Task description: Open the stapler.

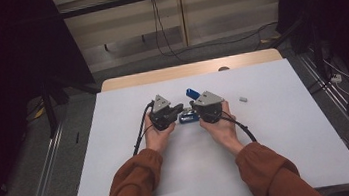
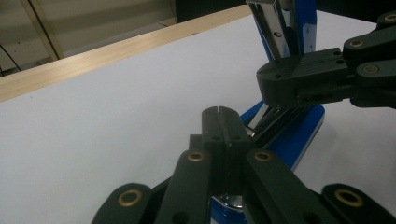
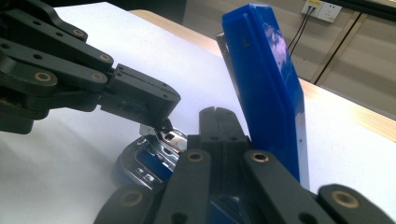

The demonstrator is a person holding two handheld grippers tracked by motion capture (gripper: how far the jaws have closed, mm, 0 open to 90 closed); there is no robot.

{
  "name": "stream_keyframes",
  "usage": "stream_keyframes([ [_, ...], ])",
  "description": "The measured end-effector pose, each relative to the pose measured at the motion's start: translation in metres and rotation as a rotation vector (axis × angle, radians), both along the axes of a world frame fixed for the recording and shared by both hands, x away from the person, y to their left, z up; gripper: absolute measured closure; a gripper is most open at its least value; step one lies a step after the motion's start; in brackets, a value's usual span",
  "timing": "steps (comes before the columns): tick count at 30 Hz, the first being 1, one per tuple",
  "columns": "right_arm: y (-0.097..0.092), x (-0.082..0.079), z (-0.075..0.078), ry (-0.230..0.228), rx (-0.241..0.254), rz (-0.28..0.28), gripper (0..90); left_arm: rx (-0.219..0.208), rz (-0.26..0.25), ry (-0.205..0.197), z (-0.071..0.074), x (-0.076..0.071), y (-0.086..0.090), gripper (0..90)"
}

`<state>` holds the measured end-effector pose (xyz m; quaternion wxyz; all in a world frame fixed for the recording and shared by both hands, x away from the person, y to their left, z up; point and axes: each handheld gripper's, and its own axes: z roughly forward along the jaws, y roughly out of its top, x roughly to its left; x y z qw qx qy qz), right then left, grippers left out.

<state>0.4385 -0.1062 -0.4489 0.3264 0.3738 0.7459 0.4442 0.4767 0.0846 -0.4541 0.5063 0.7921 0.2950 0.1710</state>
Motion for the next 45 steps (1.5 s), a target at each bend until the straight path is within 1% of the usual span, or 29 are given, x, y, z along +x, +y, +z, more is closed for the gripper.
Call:
stream_keyframes([
  [2,0.000,0.000,0.000,-0.002,0.000,-0.006,90.0,0.012,0.001,-0.001,0.000,0.000,0.000,90.0],
  [3,0.000,0.000,0.000,-0.008,-0.002,-0.010,90.0,0.010,0.000,0.001,-0.001,0.000,0.001,90.0],
  [4,0.000,0.000,0.000,0.000,0.007,-0.011,90.0,0.007,-0.001,0.002,-0.001,0.001,0.001,90.0],
  [6,0.000,-0.001,0.000,-0.009,-0.001,-0.014,90.0,0.020,-0.002,-0.006,-0.001,0.000,0.000,90.0],
  [7,0.000,-0.001,0.000,-0.005,0.003,-0.015,90.0,0.020,-0.002,-0.006,0.000,0.000,0.000,90.0],
  [8,0.000,-0.001,0.000,-0.006,0.002,-0.014,90.0,0.018,0.000,-0.003,-0.001,0.000,0.000,90.0],
  [10,-0.001,-0.001,0.001,-0.018,-0.001,-0.030,90.0,0.017,0.002,0.005,-0.002,0.001,0.001,90.0],
  [11,-0.001,-0.001,0.001,-0.016,0.007,-0.030,90.0,0.021,-0.001,0.008,-0.002,0.001,0.001,90.0],
  [15,-0.001,-0.001,0.001,-0.013,0.003,-0.028,90.0,0.033,-0.003,0.009,-0.003,0.001,0.001,90.0],
  [16,0.000,-0.001,0.001,-0.018,0.002,-0.034,90.0,0.041,-0.004,0.011,-0.004,0.001,0.001,90.0],
  [17,0.000,-0.002,0.001,-0.026,-0.004,-0.042,90.0,0.037,-0.007,0.009,-0.004,0.002,0.001,90.0],
  [18,-0.001,-0.001,0.001,-0.024,0.000,-0.041,90.0,0.034,-0.008,0.012,-0.004,0.002,0.001,90.0],
  [19,-0.001,-0.002,0.001,-0.022,0.002,-0.041,90.0,0.043,-0.010,0.008,-0.004,0.002,0.001,90.0],
  [20,-0.002,-0.002,0.002,-0.030,-0.003,-0.049,90.0,0.042,-0.011,0.006,-0.004,0.002,0.001,90.0],
  [21,-0.003,-0.001,0.002,-0.026,0.006,-0.047,90.0,0.038,-0.012,0.008,-0.004,0.002,0.001,90.0],
  [25,-0.004,-0.002,0.003,-0.023,0.002,-0.053,90.0,0.048,-0.010,0.002,-0.004,0.001,0.001,90.0],
  [26,-0.005,-0.002,0.003,-0.033,0.000,-0.060,90.0,0.051,-0.010,-0.005,-0.005,0.001,0.000,90.0],
  [29,-0.005,-0.003,0.004,-0.025,-0.005,-0.058,90.0,0.050,-0.014,-0.005,-0.005,0.001,0.000,90.0],
  [31,-0.005,-0.003,0.004,-0.022,0.007,-0.066,90.0,0.051,-0.014,-0.007,-0.005,0.001,0.000,90.0],
  [32,-0.006,-0.003,0.004,-0.031,0.003,-0.076,90.0,0.051,-0.013,-0.007,-0.005,0.001,0.000,90.0],
  [34,-0.007,-0.002,0.005,-0.026,0.012,-0.075,90.0,0.056,-0.014,-0.009,-0.005,0.001,0.000,90.0],
  [35,-0.007,-0.002,0.006,-0.036,0.000,-0.078,90.0,0.062,-0.016,-0.013,-0.005,0.001,0.000,90.0],
  [37,-0.008,-0.003,0.006,-0.024,0.008,-0.075,90.0,0.060,-0.015,-0.012,-0.005,0.000,0.000,90.0],
  [40,-0.008,-0.003,0.007,-0.024,0.013,-0.077,90.0,0.062,-0.017,-0.012,-0.005,0.000,0.000,90.0],
  [41,-0.008,-0.003,0.007,-0.033,0.012,-0.085,90.0,0.063,-0.018,-0.013,-0.005,0.000,0.000,90.0],
  [43,-0.009,-0.003,0.009,-0.023,0.030,-0.084,90.0,0.063,-0.017,-0.013,-0.005,0.000,0.000,90.0],
  [45,-0.010,-0.003,0.009,-0.023,0.028,-0.091,90.0,0.063,-0.017,-0.013,-0.005,0.000,0.000,90.0],
])
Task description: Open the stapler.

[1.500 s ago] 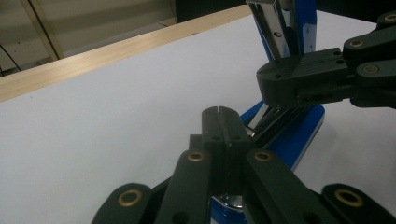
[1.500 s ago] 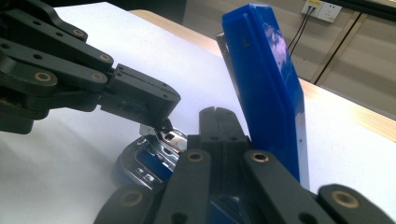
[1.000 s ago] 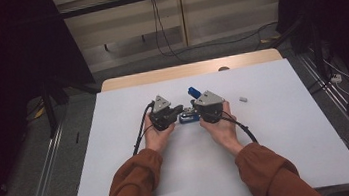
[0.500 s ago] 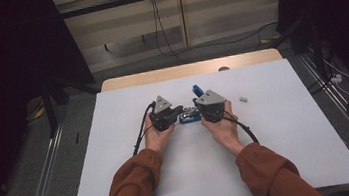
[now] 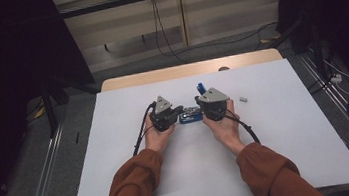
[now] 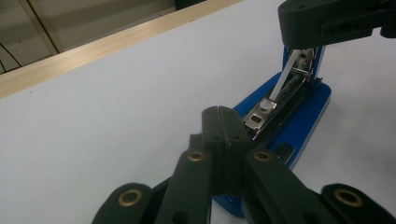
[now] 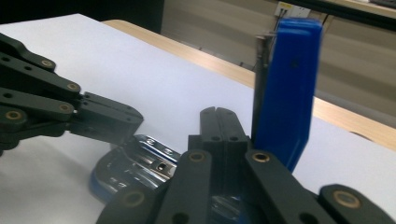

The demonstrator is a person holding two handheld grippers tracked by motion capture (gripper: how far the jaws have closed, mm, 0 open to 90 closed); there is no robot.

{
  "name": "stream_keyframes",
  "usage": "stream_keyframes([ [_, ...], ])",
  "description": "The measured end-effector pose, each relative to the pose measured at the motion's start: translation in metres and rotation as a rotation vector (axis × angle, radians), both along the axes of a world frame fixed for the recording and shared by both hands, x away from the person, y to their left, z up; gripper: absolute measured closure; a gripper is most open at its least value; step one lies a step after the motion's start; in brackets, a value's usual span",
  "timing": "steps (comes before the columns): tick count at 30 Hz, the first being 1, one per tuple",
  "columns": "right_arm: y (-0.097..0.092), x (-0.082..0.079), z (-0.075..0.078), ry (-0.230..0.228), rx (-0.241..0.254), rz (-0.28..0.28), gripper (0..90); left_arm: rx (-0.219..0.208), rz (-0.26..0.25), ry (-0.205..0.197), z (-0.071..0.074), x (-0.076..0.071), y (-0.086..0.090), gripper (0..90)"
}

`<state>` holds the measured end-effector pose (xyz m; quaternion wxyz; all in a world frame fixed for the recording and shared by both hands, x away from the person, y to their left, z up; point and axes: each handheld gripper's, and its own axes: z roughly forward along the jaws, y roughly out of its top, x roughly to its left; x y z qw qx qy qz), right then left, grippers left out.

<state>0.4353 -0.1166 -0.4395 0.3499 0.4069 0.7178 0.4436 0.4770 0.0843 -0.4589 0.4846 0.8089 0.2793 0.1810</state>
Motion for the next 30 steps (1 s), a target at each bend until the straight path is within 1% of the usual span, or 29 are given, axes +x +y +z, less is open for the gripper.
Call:
stream_keyframes([
  [1,-0.001,0.000,0.000,0.004,0.001,0.002,90.0,0.004,-0.002,-0.002,0.000,0.000,0.000,90.0],
  [2,-0.001,0.000,0.001,-0.008,-0.013,-0.011,90.0,0.007,-0.001,-0.002,0.000,0.000,0.000,90.0],
  [3,-0.002,0.000,0.002,-0.008,-0.009,-0.018,90.0,0.008,-0.002,-0.002,0.000,0.000,0.000,90.0],
  [4,-0.003,0.001,0.003,0.005,0.011,-0.013,90.0,0.005,-0.003,-0.001,0.000,0.000,0.000,90.0],
  [6,-0.005,0.001,0.004,-0.003,0.000,-0.018,90.0,0.008,-0.004,-0.002,0.000,0.000,0.000,90.0],
  [7,-0.005,0.001,0.004,0.002,0.008,-0.014,90.0,0.010,-0.005,-0.002,0.000,0.000,0.000,90.0],
  [8,-0.006,0.000,0.004,-0.003,-0.003,-0.019,90.0,0.012,-0.005,-0.003,0.000,0.000,0.000,90.0],
  [10,-0.007,0.000,0.005,-0.002,0.004,-0.019,90.0,0.011,-0.005,-0.002,0.000,0.000,0.000,90.0],
  [11,-0.008,0.000,0.005,-0.009,-0.003,-0.033,90.0,0.012,-0.003,-0.003,0.001,0.000,0.000,90.0],
  [12,-0.009,0.000,0.006,-0.010,0.002,-0.041,90.0,0.012,-0.002,-0.003,0.000,0.000,-0.001,90.0],
  [13,-0.011,0.001,0.006,-0.003,0.020,-0.032,90.0,0.016,-0.003,-0.003,0.001,-0.001,0.000,90.0],
  [14,-0.013,0.000,0.007,-0.007,0.013,-0.039,90.0,0.012,-0.006,-0.003,0.000,0.000,0.000,90.0],
  [17,-0.016,-0.001,0.007,-0.010,0.007,-0.043,90.0,0.019,-0.007,-0.005,0.001,0.000,0.000,90.0],
  [18,-0.018,-0.001,0.008,-0.017,0.007,-0.055,90.0,0.018,-0.007,-0.004,0.001,-0.001,0.000,90.0],
  [19,-0.021,0.000,0.009,-0.009,0.026,-0.059,90.0,0.017,-0.007,-0.007,0.000,-0.001,-0.001,90.0],
  [20,-0.024,0.000,0.009,-0.006,0.034,-0.065,90.0,0.020,-0.009,-0.008,0.001,-0.001,-0.001,90.0],
  [23,-0.030,-0.002,0.010,-0.015,0.020,-0.068,90.0,0.022,-0.009,-0.008,0.001,-0.001,-0.001,90.0],
  [27,-0.040,-0.002,0.012,-0.013,0.042,-0.082,90.0,0.025,-0.010,-0.008,0.001,-0.001,-0.001,90.0],
  [30,-0.046,-0.003,0.013,-0.011,0.038,-0.084,90.0,0.023,-0.009,-0.007,0.001,-0.001,-0.001,90.0],
])
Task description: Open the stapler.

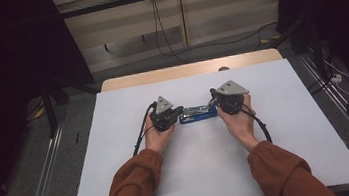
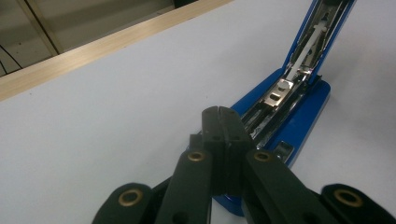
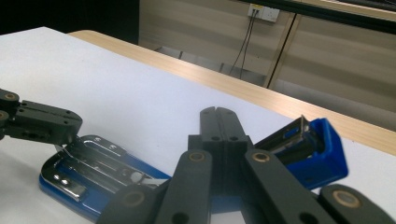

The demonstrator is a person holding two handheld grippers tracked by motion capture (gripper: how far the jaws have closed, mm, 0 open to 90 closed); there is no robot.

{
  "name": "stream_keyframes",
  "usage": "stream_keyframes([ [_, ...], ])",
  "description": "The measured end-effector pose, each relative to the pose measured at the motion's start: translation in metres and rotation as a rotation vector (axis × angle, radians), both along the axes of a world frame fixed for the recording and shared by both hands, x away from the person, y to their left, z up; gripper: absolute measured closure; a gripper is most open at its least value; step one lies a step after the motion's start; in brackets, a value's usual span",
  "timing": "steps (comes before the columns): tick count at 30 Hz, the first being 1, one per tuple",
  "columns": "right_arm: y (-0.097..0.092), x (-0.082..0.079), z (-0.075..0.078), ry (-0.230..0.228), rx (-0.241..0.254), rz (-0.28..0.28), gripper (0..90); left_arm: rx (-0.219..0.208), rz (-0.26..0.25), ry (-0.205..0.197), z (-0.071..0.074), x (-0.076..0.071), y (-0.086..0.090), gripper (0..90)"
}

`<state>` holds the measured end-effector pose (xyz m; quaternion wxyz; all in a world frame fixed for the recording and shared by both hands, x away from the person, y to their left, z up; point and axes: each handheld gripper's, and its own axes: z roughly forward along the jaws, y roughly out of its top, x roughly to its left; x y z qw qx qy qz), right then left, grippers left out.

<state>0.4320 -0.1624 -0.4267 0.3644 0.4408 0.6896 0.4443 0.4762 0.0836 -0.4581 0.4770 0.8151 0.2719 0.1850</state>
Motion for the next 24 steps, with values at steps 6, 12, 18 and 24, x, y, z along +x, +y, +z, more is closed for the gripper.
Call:
stream_keyframes([
  [6,-0.012,-0.003,-0.003,0.006,0.003,-0.012,90.0,0.003,-0.001,-0.002,0.000,0.000,0.000,90.0],
  [12,-0.025,-0.005,-0.008,0.019,0.019,-0.034,90.0,-0.002,0.001,0.002,0.000,0.000,0.000,90.0],
  [18,-0.033,-0.005,-0.008,0.027,0.025,-0.037,90.0,0.000,0.002,0.001,0.000,0.000,0.000,90.0],
  [24,-0.039,-0.005,-0.013,0.048,0.023,-0.040,90.0,-0.001,0.002,0.001,0.000,0.000,0.000,90.0],
])
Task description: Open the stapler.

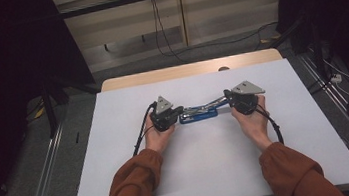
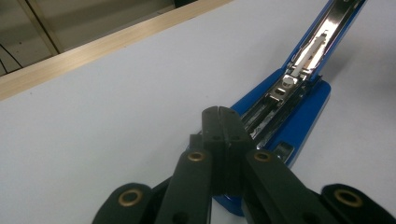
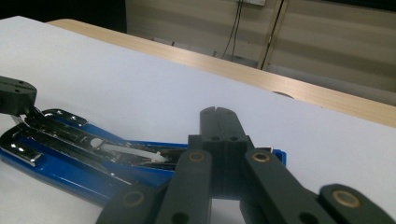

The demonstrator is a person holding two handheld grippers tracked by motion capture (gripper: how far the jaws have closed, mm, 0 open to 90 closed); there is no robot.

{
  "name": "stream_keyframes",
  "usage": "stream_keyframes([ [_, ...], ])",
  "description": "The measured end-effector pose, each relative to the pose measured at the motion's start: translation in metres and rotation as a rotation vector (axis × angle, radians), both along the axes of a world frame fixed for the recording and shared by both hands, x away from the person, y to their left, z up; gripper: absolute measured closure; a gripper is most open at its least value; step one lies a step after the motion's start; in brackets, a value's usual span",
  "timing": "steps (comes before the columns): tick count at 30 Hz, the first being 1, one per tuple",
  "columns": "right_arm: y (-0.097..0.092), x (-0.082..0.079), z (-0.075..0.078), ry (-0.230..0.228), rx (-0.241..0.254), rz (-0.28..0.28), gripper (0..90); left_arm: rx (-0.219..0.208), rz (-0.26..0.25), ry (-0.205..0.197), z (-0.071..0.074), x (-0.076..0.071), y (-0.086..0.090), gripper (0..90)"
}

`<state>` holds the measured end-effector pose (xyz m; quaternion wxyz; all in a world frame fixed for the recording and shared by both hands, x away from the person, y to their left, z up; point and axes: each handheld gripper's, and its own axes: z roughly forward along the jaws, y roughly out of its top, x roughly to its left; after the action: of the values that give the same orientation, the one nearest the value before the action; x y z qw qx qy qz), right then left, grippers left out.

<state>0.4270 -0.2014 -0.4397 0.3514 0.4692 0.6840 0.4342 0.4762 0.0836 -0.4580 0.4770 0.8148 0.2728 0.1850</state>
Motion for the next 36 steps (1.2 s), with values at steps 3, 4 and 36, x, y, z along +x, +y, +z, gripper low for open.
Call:
stream_keyframes([
  [3,-0.004,0.000,-0.005,0.019,-0.003,-0.004,90.0,0.004,-0.001,0.000,0.000,0.000,0.000,90.0],
  [4,-0.006,0.000,-0.006,0.023,-0.002,-0.008,90.0,0.000,0.000,0.001,0.000,0.000,0.000,90.0],
  [36,-0.019,0.002,-0.012,0.079,0.003,-0.016,90.0,-0.006,0.001,0.009,0.000,0.000,0.000,90.0],
])
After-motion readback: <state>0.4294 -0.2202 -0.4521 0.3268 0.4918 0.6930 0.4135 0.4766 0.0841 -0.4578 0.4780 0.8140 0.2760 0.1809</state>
